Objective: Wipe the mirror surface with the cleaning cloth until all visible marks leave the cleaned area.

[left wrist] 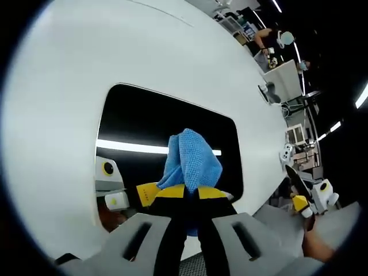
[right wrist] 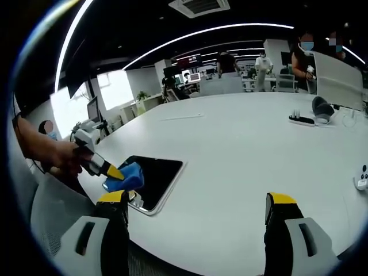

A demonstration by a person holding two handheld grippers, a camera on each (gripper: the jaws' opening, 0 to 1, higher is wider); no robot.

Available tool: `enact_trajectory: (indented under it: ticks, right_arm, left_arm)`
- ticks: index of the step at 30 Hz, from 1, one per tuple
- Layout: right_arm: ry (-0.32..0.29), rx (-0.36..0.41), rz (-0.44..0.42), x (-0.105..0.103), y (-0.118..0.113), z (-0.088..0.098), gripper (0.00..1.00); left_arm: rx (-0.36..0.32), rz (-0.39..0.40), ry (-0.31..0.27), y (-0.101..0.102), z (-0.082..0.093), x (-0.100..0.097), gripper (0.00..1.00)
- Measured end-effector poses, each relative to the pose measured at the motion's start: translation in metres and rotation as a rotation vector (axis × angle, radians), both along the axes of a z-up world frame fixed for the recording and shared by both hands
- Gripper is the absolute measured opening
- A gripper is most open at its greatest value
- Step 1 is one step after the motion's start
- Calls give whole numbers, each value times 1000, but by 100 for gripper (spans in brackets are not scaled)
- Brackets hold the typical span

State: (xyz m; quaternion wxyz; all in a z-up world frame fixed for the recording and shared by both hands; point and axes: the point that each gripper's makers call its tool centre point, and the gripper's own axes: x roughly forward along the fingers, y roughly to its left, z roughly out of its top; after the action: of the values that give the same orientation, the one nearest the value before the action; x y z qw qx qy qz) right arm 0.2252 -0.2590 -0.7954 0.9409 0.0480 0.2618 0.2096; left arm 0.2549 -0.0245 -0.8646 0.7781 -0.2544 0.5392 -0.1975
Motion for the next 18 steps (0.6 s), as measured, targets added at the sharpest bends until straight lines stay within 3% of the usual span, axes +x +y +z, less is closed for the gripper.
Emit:
enact_trajectory:
  ticks: [18]
  right_arm:
    - [4, -1, -6, -1, -2, 0, 99]
  left_arm:
    - [-10, -34, -1, -26, 1, 3, 2]
